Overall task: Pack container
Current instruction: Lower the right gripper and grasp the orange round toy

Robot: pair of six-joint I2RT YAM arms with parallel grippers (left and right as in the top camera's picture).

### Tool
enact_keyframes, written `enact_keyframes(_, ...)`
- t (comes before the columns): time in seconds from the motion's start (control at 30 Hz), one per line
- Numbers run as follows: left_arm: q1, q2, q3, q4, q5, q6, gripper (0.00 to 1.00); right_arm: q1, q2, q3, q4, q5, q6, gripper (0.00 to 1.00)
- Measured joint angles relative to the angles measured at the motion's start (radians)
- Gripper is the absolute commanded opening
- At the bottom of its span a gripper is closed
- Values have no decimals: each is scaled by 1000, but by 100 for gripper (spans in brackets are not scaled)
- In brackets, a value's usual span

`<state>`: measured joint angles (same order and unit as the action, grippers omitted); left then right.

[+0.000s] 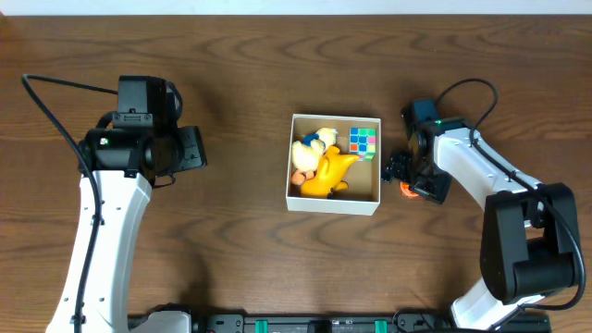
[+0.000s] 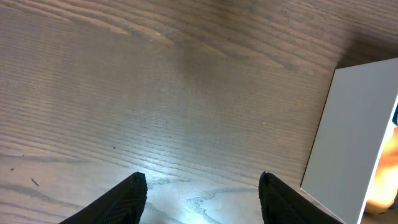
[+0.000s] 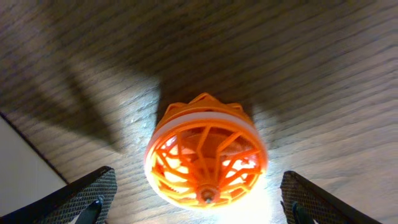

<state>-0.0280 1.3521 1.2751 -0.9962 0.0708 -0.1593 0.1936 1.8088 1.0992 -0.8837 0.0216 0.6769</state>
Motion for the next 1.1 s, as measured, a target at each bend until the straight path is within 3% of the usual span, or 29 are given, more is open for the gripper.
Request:
enact_keyframes(0.8,0,0,0,0,0,0,61,0,0,-63,63,35,1,84)
enact_keyframes(1.1,0,0,0,0,0,0,60,0,0,-63,64,36,10,64)
